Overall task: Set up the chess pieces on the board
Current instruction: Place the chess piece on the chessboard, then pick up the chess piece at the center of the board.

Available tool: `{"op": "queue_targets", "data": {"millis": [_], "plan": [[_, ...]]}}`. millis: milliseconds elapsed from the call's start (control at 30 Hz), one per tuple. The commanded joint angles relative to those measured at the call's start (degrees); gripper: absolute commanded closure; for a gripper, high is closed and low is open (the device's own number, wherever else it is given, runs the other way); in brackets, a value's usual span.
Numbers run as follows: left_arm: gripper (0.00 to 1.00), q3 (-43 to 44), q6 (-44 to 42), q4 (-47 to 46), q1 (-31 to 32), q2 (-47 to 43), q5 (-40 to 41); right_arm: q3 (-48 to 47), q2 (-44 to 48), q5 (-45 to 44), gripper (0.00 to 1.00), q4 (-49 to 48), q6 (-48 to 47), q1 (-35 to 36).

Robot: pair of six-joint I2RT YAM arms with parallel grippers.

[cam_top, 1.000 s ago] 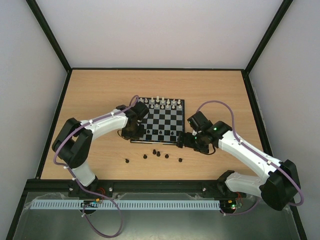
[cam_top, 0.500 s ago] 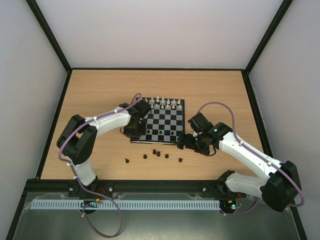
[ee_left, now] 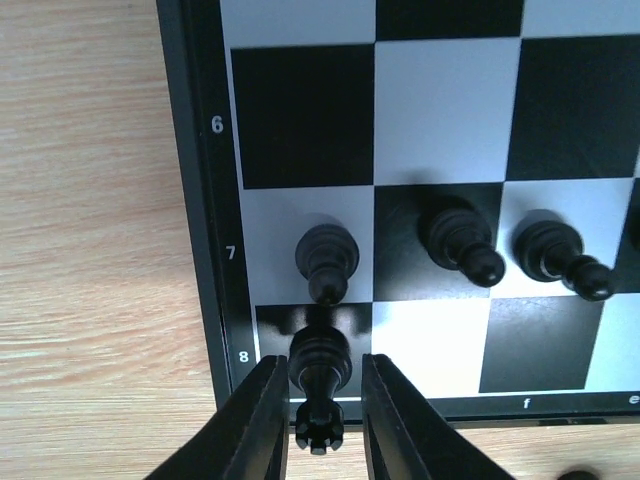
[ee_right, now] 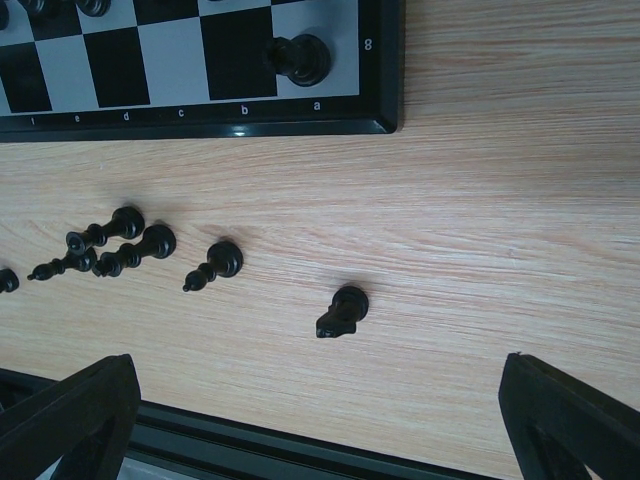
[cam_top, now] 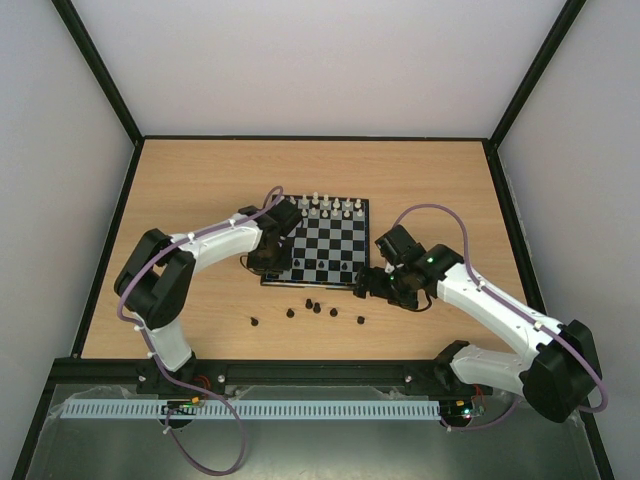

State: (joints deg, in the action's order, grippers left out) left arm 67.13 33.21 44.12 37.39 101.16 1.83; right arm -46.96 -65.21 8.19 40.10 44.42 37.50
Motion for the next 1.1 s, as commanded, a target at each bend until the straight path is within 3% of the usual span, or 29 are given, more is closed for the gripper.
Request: {"op": "queue_targets", "data": {"millis": [0, 333, 433, 533, 633, 700, 767, 867, 1067], "plan": [[0.74, 2.6, -0.6, 2.4, 0.2, 0.3, 1.5, 0.6, -1.1, 0.9, 0.01, 0.6, 0.1, -0.1], [0.59, 7.6, -2.1, 9.6, 0.2, -6.5, 1.9, -1.5, -3.2, 0.6, 0.01, 0.7, 1.9, -0.1], [0.56, 11.7, -6.6, 14.5, 0.3, -10.3, -3.4, -2.5, -3.1, -0.3, 0.01, 2.3, 3.4, -0.1], [0.36, 14.8, -10.6, 16.9, 1.8, -14.7, -8.3, -3.9, -3.3, -1.6, 0.02, 4.3, 5.4, -0.1], [0.29, 11.1, -10.6, 12.9, 4.9, -17.9, -11.0, -4.6, -2.7, -1.6, 0.01, 2.5, 5.6, -0.1], [0.28, 9.2, -8.2, 9.9, 5.6, -17.2, -11.7, -2.4, -1.0, -0.4, 0.02, -0.7, 3.3, -0.1], [0.22, 9.5, -5.3, 7.1, 7.2, -16.4, -7.3, 0.1, -0.3, 0.0, 0.01, -2.2, -1.5, -0.2], [0.16, 11.7, -0.3, 6.5, 7.3, -13.6, -8.7, 1.0, -2.5, -0.3, 0.01, 3.4, -5.0, -0.1], [0.14, 14.7, 1.2, 6.5, 10.4, -10.0, -10.0, 9.9, 8.6, 0.4, 0.01, -2.5, 0.3, -0.1]]}}
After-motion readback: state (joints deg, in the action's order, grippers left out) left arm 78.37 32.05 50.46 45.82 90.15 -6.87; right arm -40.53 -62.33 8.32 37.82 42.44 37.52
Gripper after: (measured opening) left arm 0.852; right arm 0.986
